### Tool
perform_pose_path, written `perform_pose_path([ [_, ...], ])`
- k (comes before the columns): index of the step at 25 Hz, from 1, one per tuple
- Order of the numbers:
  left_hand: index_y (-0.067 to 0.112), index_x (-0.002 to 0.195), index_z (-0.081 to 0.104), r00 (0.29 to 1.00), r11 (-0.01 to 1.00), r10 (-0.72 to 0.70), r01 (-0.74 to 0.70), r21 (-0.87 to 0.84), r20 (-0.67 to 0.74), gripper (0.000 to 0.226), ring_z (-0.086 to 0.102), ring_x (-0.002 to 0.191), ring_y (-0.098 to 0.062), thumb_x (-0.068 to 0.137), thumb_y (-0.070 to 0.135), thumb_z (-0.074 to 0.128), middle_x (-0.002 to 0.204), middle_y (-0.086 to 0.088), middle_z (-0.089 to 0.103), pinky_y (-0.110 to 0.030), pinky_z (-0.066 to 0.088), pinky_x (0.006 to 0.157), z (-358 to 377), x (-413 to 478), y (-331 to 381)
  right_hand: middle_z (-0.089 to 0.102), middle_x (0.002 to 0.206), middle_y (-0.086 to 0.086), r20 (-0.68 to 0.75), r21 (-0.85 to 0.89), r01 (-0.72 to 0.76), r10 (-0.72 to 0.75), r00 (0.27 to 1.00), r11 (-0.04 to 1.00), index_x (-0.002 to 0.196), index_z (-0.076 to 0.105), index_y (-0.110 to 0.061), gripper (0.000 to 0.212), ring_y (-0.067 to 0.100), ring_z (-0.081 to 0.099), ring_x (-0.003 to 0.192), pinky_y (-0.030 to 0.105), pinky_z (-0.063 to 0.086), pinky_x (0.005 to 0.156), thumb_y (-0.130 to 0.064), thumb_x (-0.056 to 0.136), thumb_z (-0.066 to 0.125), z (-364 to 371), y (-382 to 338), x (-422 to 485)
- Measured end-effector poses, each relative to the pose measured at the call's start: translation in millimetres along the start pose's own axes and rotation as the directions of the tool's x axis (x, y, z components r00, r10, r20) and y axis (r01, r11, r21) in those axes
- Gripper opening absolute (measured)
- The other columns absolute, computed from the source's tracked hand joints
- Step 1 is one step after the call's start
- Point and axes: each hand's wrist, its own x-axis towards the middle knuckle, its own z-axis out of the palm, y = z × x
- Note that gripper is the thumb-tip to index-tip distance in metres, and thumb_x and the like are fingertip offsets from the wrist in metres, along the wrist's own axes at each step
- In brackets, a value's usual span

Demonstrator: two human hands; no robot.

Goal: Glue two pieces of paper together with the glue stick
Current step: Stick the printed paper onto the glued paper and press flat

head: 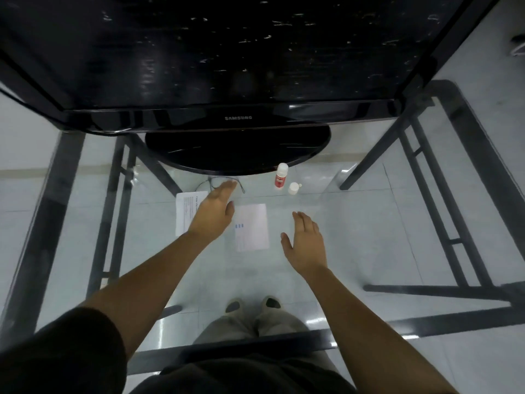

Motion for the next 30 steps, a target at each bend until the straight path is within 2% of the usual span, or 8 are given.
perform_pose_path([
  [3,0.005,0.135,0.039,0.998,0.988,-0.036,0.042,0.149,-0.043,0.043,0.034,0.134,-0.031,0.094,0.009,0.046,0.144,-0.016,0.039,-0.039,0.028,0.109,-8,-42,-38,0.042,0.139,0.011,-0.024,0.168,-0.030,0.035,0.999,0.985,0.138,0.032,-0.011,0.055,0.026,0.040,0.128,0.037,0.037,0.105,-0.036,0.093,0.049,10,-26,-12],
  [7,0.001,0.135,0.039,0.998,0.969,-0.069,0.069,0.236,-0.008,0.042,0.032,0.135,-0.032,0.095,0.013,0.045,0.145,-0.018,0.038,-0.040,0.028,0.109,-11,-71,-64,0.044,0.134,0.011,-0.038,0.290,-0.115,0.132,0.991,0.950,0.134,0.035,-0.011,0.060,0.027,0.046,0.119,0.035,0.045,0.095,-0.036,0.086,0.061,21,-51,-20],
  [16,-0.002,0.124,0.052,0.996,0.977,0.091,-0.094,0.192,0.025,0.037,0.047,0.124,-0.036,0.088,0.005,0.056,0.131,-0.022,0.053,-0.047,0.035,0.102,19,-102,-43,0.042,0.133,0.010,-0.022,0.390,-0.194,0.220,0.975,0.900,0.130,0.037,-0.011,0.064,0.027,0.048,0.117,0.034,0.048,0.094,-0.017,0.078,0.073,25,-66,-16],
  [22,0.010,0.126,0.054,0.996,0.986,0.080,-0.086,0.140,0.049,0.037,0.039,0.132,-0.029,0.089,0.013,0.056,0.138,-0.011,0.048,-0.038,0.034,0.105,-2,-83,-64,0.041,0.134,0.009,0.032,0.477,-0.210,0.222,0.975,0.853,0.129,0.034,-0.016,0.066,0.028,0.055,0.110,0.035,0.054,0.085,-0.008,0.076,0.072,23,-68,-11],
  [24,0.015,0.124,0.057,0.988,0.975,0.109,-0.127,0.184,0.105,0.035,0.040,0.131,-0.028,0.089,0.019,0.058,0.138,-0.007,0.049,-0.041,0.035,0.105,-8,-81,-70,0.047,0.131,0.009,0.051,0.499,-0.230,0.237,0.970,0.836,0.129,0.034,-0.017,0.067,0.025,0.056,0.107,0.031,0.054,0.081,-0.008,0.076,0.072,22,-68,-11],
  [26,0.019,0.121,0.060,0.987,0.958,0.120,-0.144,0.246,0.109,0.034,0.045,0.125,-0.029,0.087,0.023,0.061,0.135,-0.004,0.053,-0.045,0.037,0.098,-8,-80,-69,0.057,0.120,0.009,0.065,0.556,-0.246,0.254,0.965,0.794,0.129,0.036,-0.017,0.063,0.017,0.058,0.092,0.016,0.052,0.069,-0.008,0.076,0.071,18,-65,-12],
  [28,0.021,0.118,0.062,0.989,0.951,0.121,-0.141,0.275,0.088,0.034,0.049,0.117,-0.029,0.085,0.025,0.063,0.132,-0.002,0.056,-0.044,0.038,0.092,-1,-78,-61,0.065,0.111,0.010,0.048,0.597,-0.230,0.252,0.966,0.768,0.123,0.044,-0.014,0.049,0.010,0.056,0.078,0.004,0.044,0.052,-0.009,0.080,0.067,11,-58,-13],
  [30,0.022,0.119,0.061,0.991,0.953,0.111,-0.127,0.276,0.073,0.034,0.049,0.116,-0.028,0.086,0.028,0.061,0.133,0.000,0.055,-0.042,0.038,0.089,10,-76,-48,0.067,0.111,0.010,-0.023,0.627,-0.193,0.266,0.964,0.755,0.113,0.054,-0.011,0.031,0.013,0.059,0.078,0.000,0.042,0.050,-0.012,0.084,0.065,3,-48,-17],
])
